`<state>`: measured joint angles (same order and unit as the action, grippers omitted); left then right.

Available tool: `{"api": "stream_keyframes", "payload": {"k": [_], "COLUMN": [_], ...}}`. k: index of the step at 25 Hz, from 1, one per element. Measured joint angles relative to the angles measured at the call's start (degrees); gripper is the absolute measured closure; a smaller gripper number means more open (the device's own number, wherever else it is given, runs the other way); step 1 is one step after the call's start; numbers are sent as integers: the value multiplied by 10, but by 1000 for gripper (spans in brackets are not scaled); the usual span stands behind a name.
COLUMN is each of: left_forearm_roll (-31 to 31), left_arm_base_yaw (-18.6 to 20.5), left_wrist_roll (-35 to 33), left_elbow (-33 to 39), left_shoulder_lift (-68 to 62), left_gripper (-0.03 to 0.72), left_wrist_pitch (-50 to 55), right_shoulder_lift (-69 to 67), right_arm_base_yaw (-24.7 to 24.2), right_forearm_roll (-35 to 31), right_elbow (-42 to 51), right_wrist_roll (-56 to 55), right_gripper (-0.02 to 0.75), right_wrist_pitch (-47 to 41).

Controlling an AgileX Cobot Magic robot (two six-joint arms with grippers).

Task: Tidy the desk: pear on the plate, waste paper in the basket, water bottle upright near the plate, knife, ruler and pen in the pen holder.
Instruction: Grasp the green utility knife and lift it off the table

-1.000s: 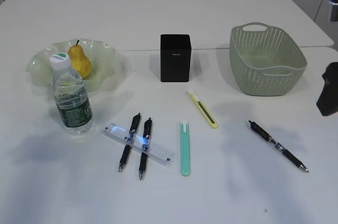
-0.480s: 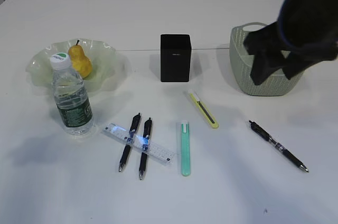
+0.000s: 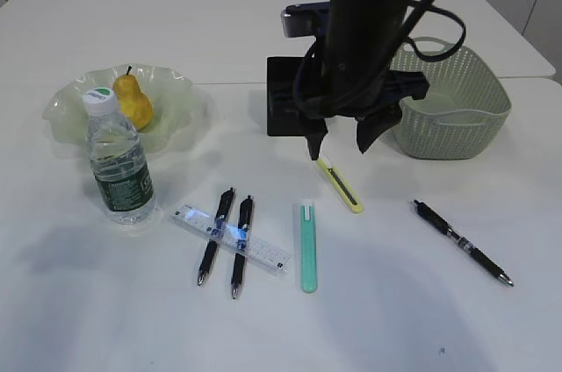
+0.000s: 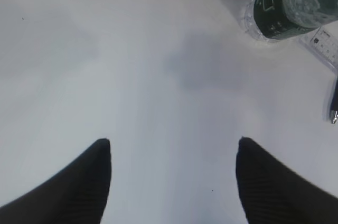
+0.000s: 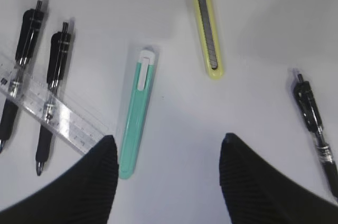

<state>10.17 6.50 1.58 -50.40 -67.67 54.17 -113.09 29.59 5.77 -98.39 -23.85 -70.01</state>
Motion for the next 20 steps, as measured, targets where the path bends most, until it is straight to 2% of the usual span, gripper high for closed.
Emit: {"api": "stream_keyframes", "payload": {"k": [11, 20], "left_forearm_roll": [7, 11], "left_arm_base_yaw": [0, 0], "left_wrist_roll": [0, 0], "left_elbow": [0, 0], "left_shoulder_lift": [0, 0], "left_gripper": [169, 169], "left_wrist_pitch": [-14, -16], "right_shoulder_lift": [-123, -143], "right_arm_base_yaw": [0, 0], "right_forearm_roll": [-58, -58], "right_elbow": [-48, -50], "right_wrist_roll": [-61, -77], "right_gripper": [289, 290], "right_wrist_pitch": [0, 0]}}
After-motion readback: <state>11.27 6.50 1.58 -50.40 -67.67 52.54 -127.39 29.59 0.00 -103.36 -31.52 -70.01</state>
